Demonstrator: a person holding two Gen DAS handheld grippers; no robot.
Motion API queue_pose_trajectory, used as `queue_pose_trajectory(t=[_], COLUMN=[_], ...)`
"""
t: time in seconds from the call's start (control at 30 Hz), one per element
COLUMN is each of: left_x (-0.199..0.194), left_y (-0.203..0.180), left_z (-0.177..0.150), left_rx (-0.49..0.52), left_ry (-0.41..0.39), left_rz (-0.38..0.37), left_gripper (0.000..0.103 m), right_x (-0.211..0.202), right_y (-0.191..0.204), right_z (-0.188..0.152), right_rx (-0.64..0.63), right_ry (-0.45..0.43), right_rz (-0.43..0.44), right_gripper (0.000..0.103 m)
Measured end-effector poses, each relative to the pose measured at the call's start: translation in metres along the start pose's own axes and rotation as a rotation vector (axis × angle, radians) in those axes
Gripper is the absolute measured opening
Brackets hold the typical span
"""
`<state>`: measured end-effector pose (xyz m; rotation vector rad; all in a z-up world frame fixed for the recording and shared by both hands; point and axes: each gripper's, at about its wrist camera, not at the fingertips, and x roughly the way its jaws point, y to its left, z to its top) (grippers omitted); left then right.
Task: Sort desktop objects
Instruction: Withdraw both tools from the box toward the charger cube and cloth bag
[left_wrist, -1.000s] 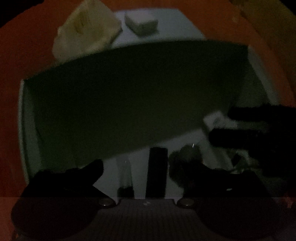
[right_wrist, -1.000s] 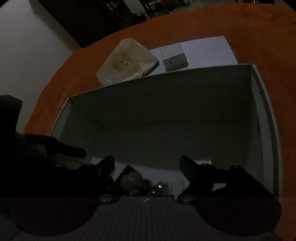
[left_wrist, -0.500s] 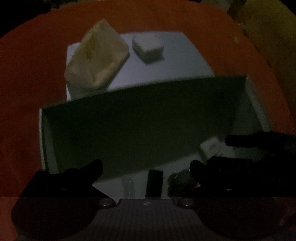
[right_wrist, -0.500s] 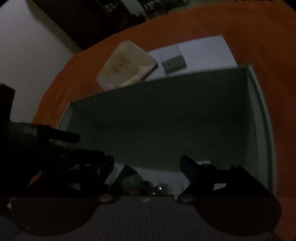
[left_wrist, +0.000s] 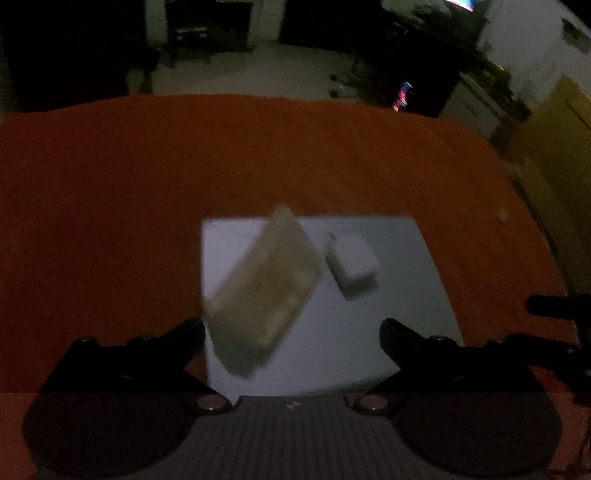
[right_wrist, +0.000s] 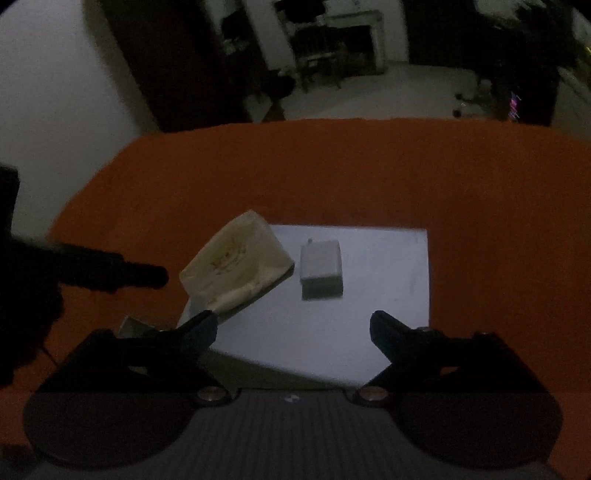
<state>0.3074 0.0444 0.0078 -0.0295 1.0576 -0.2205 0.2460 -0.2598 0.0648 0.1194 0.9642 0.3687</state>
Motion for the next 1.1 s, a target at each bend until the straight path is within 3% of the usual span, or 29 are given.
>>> queue_pose_trajectory(t=[0.13,0.27,0.47,0.67,0.8,1.1], left_x=[0.019,0.040,0.050,0.065,0.081,0.107], left_y=[0.008,0.009,0.011,0.029,0.043,0.036], left_z=[0.019,0.036,0.057,0.065,0.065,0.050], left_rx=[-0.003,0.035,0.122,0.111,0.071,0.189], left_ry=[0.032,0.070,0.069,0.065,0.082,0.113], left_rz=[0.013,0.016,0.039,0.053,-0.014,-0.024], left_gripper=[0.102,0.102,0.102,0.102,0.102,0.102], right_x=[0.026,0.058,0.094,0.144,0.174,0.198], right_y=[-0.007,-0.018,-0.025,-0.025,-0.026,-0.052], right_z=[0.039,0.070,0.096,0.095,0.090,0.101], right_rx=[-0.009,0.022,0.017,-0.049,-0.074,0.073], right_ry=[0.154,0.250,0.269,0.348,0.334,0.276], right_rz=[-0.052,-0.110,-0.165,-0.198,-0.187,-0.200], right_gripper=[0.094,0.094,0.095,0.097,0.097,0.097])
